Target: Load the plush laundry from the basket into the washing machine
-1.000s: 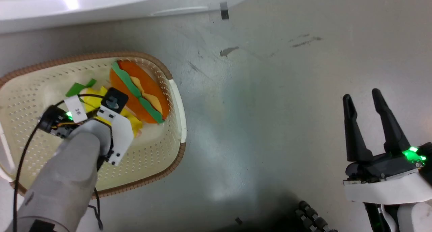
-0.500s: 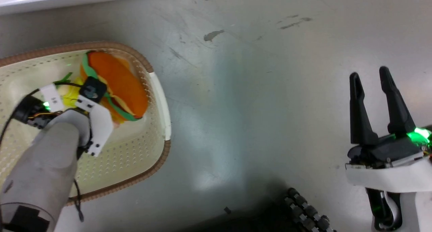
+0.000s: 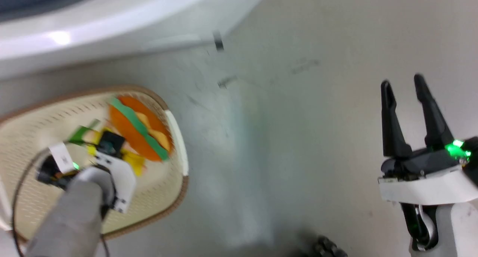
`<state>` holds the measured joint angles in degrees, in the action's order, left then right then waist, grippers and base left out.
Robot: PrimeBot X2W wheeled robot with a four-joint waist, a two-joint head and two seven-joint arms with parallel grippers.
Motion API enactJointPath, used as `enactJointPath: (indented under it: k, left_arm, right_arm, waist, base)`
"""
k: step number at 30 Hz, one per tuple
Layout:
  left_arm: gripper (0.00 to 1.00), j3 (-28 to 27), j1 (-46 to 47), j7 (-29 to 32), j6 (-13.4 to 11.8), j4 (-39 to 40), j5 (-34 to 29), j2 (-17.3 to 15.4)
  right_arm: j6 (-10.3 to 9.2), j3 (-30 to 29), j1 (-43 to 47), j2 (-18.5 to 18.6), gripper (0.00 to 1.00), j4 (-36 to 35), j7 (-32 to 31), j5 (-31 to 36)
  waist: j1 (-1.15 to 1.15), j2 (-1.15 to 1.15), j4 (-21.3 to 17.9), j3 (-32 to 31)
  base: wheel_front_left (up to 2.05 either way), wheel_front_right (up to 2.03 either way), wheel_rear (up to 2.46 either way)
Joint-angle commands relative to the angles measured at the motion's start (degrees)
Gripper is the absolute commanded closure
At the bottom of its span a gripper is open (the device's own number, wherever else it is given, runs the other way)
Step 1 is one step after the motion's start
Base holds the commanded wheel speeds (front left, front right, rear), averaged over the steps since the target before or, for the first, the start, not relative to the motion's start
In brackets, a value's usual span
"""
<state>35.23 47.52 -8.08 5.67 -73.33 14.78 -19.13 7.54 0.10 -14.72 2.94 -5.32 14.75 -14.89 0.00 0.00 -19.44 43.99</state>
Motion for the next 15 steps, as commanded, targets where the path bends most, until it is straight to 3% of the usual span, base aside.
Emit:
enactJointPath:
  k: [1,10,15]
  left_arm:
    - [1.0,-0.4,-1.3,-1.3,0.1,0.1,0.9,0.9]
    - [1.0,-1.6,-8.7,-6.6,-0.3,4.3,3.5,3.8]
    - [1.0,-4.6,-14.2,-6.9,-2.7,16.9,4.4,2.6]
  right_arm:
    - [-0.05,-0.6,1.1,-0.1,0.0,0.8,0.2,0.3]
    - [-0.05,-2.0,5.1,-0.1,0.0,2.9,0.2,3.0]
    - [-0.05,-3.0,7.7,-0.1,0.0,3.2,0.2,3.7]
  waist:
    - [0.0,0.0,4.4,-8.8]
    - [0.0,0.0,9.6,-21.5]
    - [0.0,0.0,12.3,-26.8]
  base:
    - [0.0,0.0,0.0]
    - [0.0,0.0,0.0]
    - [0.0,0.0,0.0]
